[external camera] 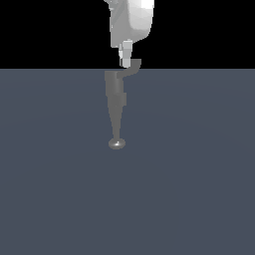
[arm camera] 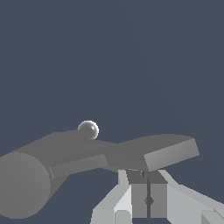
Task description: Turn on the faucet by rotating a designated handle.
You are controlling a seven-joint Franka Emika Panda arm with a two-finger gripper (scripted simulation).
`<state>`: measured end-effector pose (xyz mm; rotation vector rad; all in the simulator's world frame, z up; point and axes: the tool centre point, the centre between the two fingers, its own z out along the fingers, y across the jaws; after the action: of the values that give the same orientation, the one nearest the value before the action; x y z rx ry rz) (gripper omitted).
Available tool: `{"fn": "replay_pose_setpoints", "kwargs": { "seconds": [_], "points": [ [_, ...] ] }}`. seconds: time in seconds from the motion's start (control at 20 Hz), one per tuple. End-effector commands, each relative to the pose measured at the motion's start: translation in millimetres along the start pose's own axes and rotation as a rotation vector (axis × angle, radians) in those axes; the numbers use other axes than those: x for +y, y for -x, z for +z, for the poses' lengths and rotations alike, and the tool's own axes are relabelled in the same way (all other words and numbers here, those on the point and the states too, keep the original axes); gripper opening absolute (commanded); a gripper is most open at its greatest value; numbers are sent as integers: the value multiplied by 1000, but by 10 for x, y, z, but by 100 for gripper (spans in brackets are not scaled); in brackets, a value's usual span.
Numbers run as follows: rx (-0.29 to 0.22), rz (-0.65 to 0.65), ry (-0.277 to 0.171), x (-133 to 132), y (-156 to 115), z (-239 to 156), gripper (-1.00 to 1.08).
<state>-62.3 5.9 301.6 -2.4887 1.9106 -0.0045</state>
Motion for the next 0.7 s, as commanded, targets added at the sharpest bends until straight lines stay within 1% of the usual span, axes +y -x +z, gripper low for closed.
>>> {"fn": "replay_pose_setpoints", "kwargs": {
  "seconds": [0.0, 0.05, 0.1, 0.65],
  "points": [
    [0, 36, 5, 65, -331, 24, -100],
    [0, 36, 5, 65, -331, 24, -100],
    [-1, 0, 0, 1, -89, 0, -100],
    [0, 15, 2, -239, -433, 12, -100]
  ]
}}
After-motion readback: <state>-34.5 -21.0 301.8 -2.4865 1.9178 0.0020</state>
